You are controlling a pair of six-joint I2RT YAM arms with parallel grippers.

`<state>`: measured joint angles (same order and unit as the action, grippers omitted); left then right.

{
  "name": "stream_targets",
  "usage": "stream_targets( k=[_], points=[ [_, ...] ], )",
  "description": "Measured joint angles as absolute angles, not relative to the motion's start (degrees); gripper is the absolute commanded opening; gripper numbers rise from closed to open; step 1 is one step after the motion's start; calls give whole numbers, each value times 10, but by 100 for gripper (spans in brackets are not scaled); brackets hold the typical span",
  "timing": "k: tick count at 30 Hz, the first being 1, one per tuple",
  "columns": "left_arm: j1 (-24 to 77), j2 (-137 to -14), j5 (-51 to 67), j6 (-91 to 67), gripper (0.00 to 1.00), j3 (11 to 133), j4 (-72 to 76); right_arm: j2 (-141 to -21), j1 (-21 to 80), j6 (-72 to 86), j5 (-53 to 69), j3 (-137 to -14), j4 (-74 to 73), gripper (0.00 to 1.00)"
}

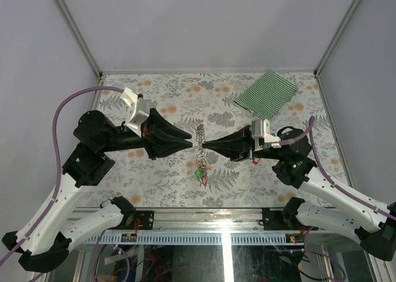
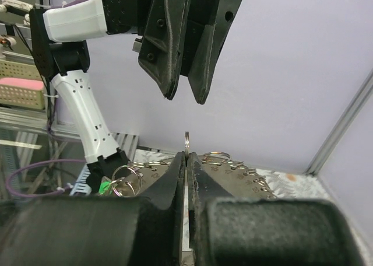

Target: Put the keys on the keyring

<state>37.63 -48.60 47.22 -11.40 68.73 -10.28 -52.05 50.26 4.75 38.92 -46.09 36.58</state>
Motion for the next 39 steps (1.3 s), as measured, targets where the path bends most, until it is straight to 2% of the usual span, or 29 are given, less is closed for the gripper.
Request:
stream_targets(
  k=[10, 23, 30, 39],
  points=[
    [376, -456, 448, -107, 29, 688, -125, -479, 503, -83, 417, -409, 411, 0],
    [376, -460, 445, -107, 30, 686, -128, -446, 503, -238, 427, -405, 363, 0],
    [376, -460, 446, -109, 30, 680, -122, -446, 503, -205, 423, -405, 357, 1],
    [376, -460, 454, -123, 30, 669, -98, -468, 503, -24, 395, -405, 408, 1]
  ],
)
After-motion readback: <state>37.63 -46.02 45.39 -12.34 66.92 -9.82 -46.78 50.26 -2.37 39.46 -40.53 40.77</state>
